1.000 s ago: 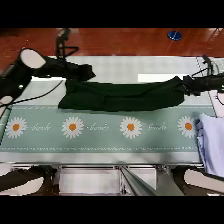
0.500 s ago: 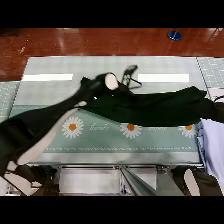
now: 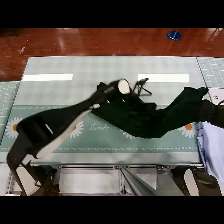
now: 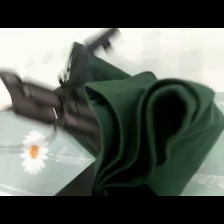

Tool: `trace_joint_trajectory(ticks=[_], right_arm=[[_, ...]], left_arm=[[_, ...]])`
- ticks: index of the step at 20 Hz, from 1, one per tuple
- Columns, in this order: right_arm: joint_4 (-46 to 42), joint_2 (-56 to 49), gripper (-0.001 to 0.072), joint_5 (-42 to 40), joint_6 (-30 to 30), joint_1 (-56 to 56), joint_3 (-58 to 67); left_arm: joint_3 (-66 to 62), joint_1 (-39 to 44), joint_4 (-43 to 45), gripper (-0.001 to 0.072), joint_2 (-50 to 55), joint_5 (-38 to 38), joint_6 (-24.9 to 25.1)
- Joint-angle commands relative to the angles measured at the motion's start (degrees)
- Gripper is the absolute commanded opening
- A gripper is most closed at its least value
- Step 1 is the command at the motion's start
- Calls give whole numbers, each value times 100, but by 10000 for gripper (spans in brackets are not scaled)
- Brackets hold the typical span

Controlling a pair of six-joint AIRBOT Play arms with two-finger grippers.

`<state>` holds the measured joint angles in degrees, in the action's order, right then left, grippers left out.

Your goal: Fold the shirts.

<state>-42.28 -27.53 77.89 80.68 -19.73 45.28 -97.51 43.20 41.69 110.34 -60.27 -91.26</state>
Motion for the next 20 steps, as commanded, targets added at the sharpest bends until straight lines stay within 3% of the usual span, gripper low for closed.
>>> trace_joint_trajectory(ticks=[1, 3, 6, 11, 15, 18, 19, 20], right_arm=[[365, -114, 22, -96, 9, 234, -4], [369, -463, 22, -385, 11, 804, -4], [549, -1360, 22, -1482, -17, 2004, 98], [654, -4070, 22, -2531, -240, 3840, 1613], [791, -6166, 22, -2616, -249, 4450, 3082], [1228, -7294, 23, -2686, -256, 4601, 3934], [1425, -7558, 76, -2623, -256, 4601, 4135], [1665, -7794, 206, -2479, -275, 4616, 4334]], left_arm=[[-57, -1384, 46, 16, -470, -1099, 330], [-50, -2297, 562, 16, -1095, -1451, 334], [-44, -3351, 1491, 16, -2295, -1676, 339], [887, -3891, 3615, 16, -4854, -1954, 358], [2463, -3873, 3630, 16, -6642, -1443, 81], [3499, -3871, 3580, 16, -7307, -1023, -214], [3816, -3871, 3460, 16, -7375, -868, -212], [4083, -3871, 3307, 16, -7364, -728, -208]])
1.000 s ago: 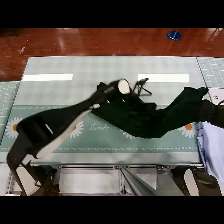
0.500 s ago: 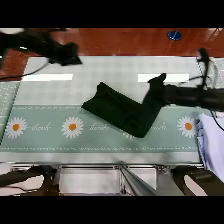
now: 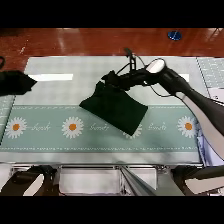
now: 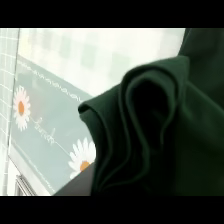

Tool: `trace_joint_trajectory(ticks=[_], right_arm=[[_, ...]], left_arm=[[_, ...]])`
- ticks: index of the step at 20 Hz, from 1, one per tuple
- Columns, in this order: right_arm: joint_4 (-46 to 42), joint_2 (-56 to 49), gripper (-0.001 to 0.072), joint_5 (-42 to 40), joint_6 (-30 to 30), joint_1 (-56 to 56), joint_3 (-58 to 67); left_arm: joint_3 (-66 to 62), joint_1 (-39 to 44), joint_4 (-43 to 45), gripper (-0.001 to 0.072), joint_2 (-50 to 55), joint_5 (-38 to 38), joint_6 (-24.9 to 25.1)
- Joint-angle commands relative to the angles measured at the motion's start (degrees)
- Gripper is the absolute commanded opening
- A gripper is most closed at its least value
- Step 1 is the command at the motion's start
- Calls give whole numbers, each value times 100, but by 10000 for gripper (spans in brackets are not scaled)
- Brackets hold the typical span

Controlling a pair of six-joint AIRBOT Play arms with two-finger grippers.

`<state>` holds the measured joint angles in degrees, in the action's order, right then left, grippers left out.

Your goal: Fold the shirts.

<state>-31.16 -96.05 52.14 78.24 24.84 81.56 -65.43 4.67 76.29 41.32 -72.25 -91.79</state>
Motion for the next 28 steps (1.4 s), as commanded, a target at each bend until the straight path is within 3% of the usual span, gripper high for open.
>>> trace_joint_trajectory(ticks=[1, 7, 12, 15, 19, 21, 23, 26, 28], right_arm=[[680, -1086, 395, 229, -50, 177, 848], [496, -450, 415, 2197, -205, -651, 1062], [-1803, 1464, 415, 2946, 142, -1576, 984], [-2271, 2474, 414, 2868, 59, -1810, 498], [-3272, 4236, 410, 1491, 621, -2334, -1762], [-3274, 5106, 410, 372, 1451, -2557, -3567], [-2820, 5534, 410, -553, 2090, -2483, -5115], [-1598, 5298, 410, -1762, 2092, -1963, -6415], [-1150, 4745, 410, -2162, 1958, -1504, -6483]], left_arm=[[1152, -17, -334, 16, -409, 667, -155], [1725, -48, -693, 16, 26, 1486, -155], [1727, -70, -955, 16, 17, 1480, -223], [1727, -70, -1075, 16, 13, 1480, -225], [1727, -70, -1099, 16, -9, 1458, -221], [1731, -70, -1099, 16, 4, 1469, -221], [1740, -70, -1099, 16, 4, 1488, -221], [1740, -70, -1099, 16, 4, 1488, -221], [1740, -70, -1099, 16, 9, 1486, -221]])
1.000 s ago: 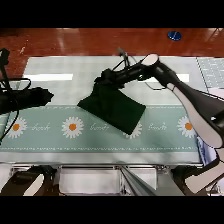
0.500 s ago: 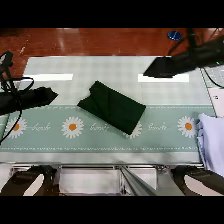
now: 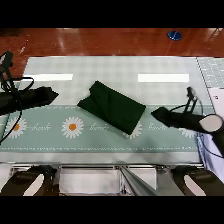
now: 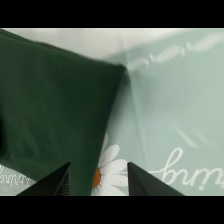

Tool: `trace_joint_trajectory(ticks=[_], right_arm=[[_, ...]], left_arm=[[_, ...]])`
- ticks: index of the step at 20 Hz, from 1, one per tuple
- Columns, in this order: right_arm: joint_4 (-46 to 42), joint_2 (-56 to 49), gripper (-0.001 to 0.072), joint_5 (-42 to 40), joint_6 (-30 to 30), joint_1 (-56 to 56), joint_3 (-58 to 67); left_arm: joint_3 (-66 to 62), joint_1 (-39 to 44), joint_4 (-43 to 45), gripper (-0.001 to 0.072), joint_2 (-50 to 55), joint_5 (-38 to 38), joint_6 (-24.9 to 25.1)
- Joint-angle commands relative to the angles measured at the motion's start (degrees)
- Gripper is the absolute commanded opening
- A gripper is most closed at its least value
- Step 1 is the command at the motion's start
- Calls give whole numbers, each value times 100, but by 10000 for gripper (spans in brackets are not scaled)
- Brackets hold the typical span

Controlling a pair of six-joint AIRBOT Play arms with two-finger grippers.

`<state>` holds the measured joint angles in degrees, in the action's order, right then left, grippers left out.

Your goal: Fold the shirts.

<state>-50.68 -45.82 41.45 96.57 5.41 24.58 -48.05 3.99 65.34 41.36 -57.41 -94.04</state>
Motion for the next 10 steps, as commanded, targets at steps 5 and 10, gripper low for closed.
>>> trace_joint_trajectory(ticks=[5, 10], right_arm=[[2551, -2085, 410, -739, -1674, 916, 15], [3565, -3600, 383, 153, -2710, 1049, 1099]], left_arm=[[2, -2, -4, 16, 24, 4, 7], [2, -2, -4, 16, 37, 2, 7]])
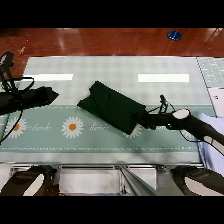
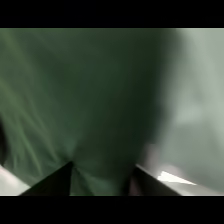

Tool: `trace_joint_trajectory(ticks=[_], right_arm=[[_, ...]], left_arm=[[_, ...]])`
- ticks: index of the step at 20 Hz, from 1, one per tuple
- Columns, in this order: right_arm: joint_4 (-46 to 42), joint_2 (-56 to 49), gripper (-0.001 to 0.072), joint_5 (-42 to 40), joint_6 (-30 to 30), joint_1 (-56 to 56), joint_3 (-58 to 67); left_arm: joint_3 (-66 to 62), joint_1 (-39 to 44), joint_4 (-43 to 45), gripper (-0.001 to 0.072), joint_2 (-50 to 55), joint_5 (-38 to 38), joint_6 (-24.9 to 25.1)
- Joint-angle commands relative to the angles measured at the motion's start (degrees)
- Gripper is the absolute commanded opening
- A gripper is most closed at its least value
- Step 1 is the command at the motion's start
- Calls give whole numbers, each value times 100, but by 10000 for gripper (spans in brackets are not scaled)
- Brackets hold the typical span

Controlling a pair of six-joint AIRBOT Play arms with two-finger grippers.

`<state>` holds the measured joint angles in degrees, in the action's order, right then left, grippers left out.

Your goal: Fold the shirts.

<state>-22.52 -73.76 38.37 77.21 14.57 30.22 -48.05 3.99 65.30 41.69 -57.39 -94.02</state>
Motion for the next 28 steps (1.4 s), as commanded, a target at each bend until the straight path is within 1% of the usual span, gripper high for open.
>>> trace_joint_trajectory(ticks=[1, 2, 3, 4, 7, 8, 9, 12, 15, 18, 20, 24, 28], right_arm=[[734, -997, 252, 568, -874, 223, 811], [730, -1150, 46, 741, -1139, 315, 1152], [623, -1235, 22, 940, -1373, 385, 1517], [146, -1250, 22, 1097, -1259, 446, 1982], [-1965, -1130, 22, 1552, 35, 494, 3617], [-2568, -1082, 22, 1768, 396, 490, 4242], [-2988, -1051, 22, 2000, 671, 474, 4819], [-3556, -1040, 22, 2927, 942, 350, 6446], [-4308, -1027, 22, 3689, 1263, -13, 7589], [-4402, -831, 22, 4210, 1394, -885, 8081], [-4387, -614, 22, 4446, 1521, -1639, 8096], [-4288, -315, 22, 5434, 1720, -3228, 8096], [-4236, -13, 21, 6159, 1818, -4642, 8094]], left_arm=[[2, -2, 0, 16, 4, 0, 7], [2, -2, 2, 16, 7, 2, 7], [2, -2, 0, 16, 7, 2, 4], [2, -2, 0, 16, 7, 0, 4], [4, -2, 2, 16, 7, -2, 9], [4, -2, 2, 16, 7, -2, 9], [2, -2, 2, 16, 7, 2, 11], [-7, -4, 138, 17, 4, 271, 46], [-11, -2, 151, 16, 4, 518, 46], [-9, -2, 153, 17, 4, 490, 50], [-9, -2, 153, 17, 4, 490, 50], [-9, -2, 153, 17, 4, 492, 52], [-9, -2, 153, 16, 4, 520, 50]])
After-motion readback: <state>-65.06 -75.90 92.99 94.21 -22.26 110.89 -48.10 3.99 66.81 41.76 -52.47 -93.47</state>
